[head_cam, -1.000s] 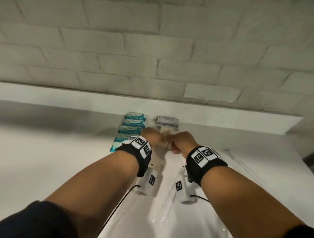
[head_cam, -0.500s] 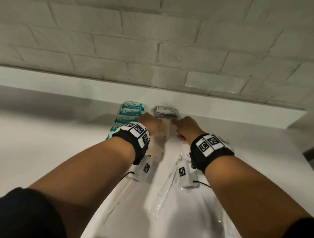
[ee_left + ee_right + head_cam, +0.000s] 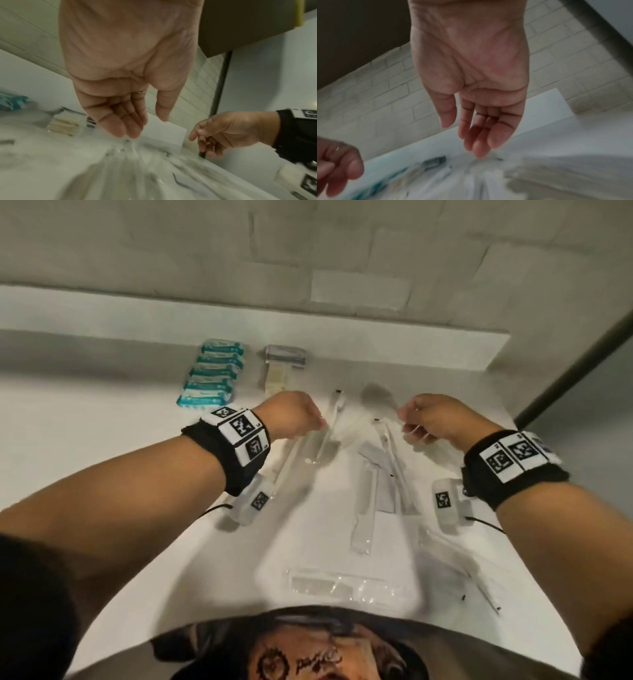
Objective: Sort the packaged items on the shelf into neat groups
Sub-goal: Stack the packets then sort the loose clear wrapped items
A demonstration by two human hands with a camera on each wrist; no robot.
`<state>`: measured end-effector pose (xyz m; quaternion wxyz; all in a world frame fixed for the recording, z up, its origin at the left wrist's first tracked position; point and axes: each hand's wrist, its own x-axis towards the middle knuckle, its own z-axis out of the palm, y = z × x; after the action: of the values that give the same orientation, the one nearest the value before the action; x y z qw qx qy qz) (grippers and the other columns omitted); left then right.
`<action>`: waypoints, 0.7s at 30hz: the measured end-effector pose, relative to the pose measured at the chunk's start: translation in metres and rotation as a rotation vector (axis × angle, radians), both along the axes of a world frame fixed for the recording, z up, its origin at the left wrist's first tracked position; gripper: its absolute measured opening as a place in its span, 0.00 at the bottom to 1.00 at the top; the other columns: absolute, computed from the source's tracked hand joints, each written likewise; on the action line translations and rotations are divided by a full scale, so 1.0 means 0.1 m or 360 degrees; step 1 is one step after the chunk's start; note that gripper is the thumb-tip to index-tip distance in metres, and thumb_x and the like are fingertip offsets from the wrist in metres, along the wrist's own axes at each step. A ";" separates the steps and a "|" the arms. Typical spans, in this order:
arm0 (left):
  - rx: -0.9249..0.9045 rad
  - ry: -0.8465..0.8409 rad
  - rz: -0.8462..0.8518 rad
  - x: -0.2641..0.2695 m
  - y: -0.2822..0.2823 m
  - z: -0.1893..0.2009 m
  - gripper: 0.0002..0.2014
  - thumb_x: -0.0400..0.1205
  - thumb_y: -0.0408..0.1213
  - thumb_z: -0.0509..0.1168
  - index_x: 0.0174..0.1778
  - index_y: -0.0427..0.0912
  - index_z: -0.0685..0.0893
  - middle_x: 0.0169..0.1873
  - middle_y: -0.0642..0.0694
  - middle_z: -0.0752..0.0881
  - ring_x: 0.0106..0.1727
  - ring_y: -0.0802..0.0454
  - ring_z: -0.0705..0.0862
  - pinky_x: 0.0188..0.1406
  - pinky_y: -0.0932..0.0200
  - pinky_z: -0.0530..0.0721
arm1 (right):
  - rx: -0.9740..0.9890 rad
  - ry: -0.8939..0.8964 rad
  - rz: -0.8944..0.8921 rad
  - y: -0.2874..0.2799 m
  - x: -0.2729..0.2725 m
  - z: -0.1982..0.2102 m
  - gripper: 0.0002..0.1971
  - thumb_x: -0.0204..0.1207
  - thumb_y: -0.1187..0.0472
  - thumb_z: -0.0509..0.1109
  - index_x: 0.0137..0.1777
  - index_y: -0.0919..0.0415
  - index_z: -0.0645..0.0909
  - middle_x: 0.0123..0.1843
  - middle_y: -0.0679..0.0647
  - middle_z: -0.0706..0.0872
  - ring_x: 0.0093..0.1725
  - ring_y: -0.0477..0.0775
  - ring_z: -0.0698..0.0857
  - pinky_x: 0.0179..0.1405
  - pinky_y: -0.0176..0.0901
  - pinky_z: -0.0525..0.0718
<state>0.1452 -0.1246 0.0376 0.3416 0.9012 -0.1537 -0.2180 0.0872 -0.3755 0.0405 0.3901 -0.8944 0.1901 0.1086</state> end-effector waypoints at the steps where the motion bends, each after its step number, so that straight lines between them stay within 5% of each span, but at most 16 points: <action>1: 0.0044 0.0003 -0.0079 -0.13 -0.01 -0.04 0.11 0.77 0.44 0.71 0.51 0.43 0.85 0.44 0.45 0.88 0.41 0.52 0.85 0.42 0.58 0.84 | -0.0109 0.0062 0.0061 -0.01 -0.12 -0.05 0.04 0.79 0.57 0.69 0.48 0.57 0.82 0.43 0.54 0.86 0.35 0.50 0.84 0.35 0.42 0.80; 4: 0.0308 -0.0040 -0.0406 -0.46 -0.01 -0.16 0.12 0.75 0.48 0.72 0.50 0.47 0.86 0.45 0.52 0.87 0.47 0.52 0.84 0.41 0.61 0.79 | -0.0495 0.0177 0.0352 0.06 -0.36 -0.17 0.06 0.77 0.56 0.71 0.50 0.55 0.85 0.44 0.49 0.84 0.39 0.49 0.82 0.34 0.36 0.75; 9: 0.0592 -0.0031 -0.0752 -0.97 0.01 -0.34 0.11 0.75 0.51 0.71 0.50 0.53 0.83 0.41 0.60 0.82 0.45 0.57 0.80 0.39 0.62 0.75 | -0.0770 0.0219 0.0666 0.17 -0.59 -0.36 0.17 0.72 0.52 0.76 0.60 0.47 0.83 0.55 0.48 0.79 0.50 0.50 0.79 0.47 0.41 0.75; 12: 0.0542 -0.0135 -0.0857 -1.13 -0.05 -0.41 0.17 0.77 0.51 0.68 0.61 0.55 0.80 0.55 0.55 0.81 0.53 0.55 0.80 0.53 0.58 0.79 | -0.0898 0.0242 0.0706 0.17 -0.73 -0.41 0.23 0.68 0.52 0.77 0.62 0.46 0.78 0.55 0.49 0.74 0.50 0.53 0.81 0.49 0.46 0.81; 15: 0.0623 -0.0338 -0.1114 -1.21 -0.19 -0.43 0.29 0.80 0.54 0.63 0.78 0.60 0.66 0.72 0.50 0.69 0.67 0.49 0.72 0.69 0.52 0.73 | -0.1059 0.0224 0.0741 0.07 -0.86 -0.44 0.24 0.69 0.56 0.76 0.66 0.48 0.75 0.60 0.51 0.75 0.52 0.55 0.80 0.47 0.46 0.80; 18: 0.0895 -0.0616 -0.1234 -1.27 -0.28 -0.47 0.31 0.81 0.55 0.60 0.81 0.59 0.61 0.78 0.51 0.62 0.71 0.44 0.67 0.71 0.50 0.70 | -0.1205 0.0173 0.0698 -0.05 -1.03 -0.38 0.24 0.72 0.58 0.73 0.68 0.49 0.75 0.64 0.54 0.75 0.59 0.59 0.79 0.51 0.47 0.78; 21: 0.0975 -0.0645 -0.1146 -1.29 -0.22 -0.47 0.28 0.81 0.54 0.59 0.79 0.54 0.67 0.76 0.49 0.67 0.70 0.44 0.69 0.69 0.48 0.72 | -0.1107 0.0091 0.0678 -0.02 -1.33 -0.22 0.12 0.73 0.54 0.72 0.55 0.52 0.82 0.57 0.51 0.82 0.51 0.53 0.80 0.46 0.45 0.79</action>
<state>0.0161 -0.1470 -0.0094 -0.0715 0.8740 -0.4466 -0.1776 -0.0460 -0.3775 0.0184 0.0278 -0.9889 0.0367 0.1412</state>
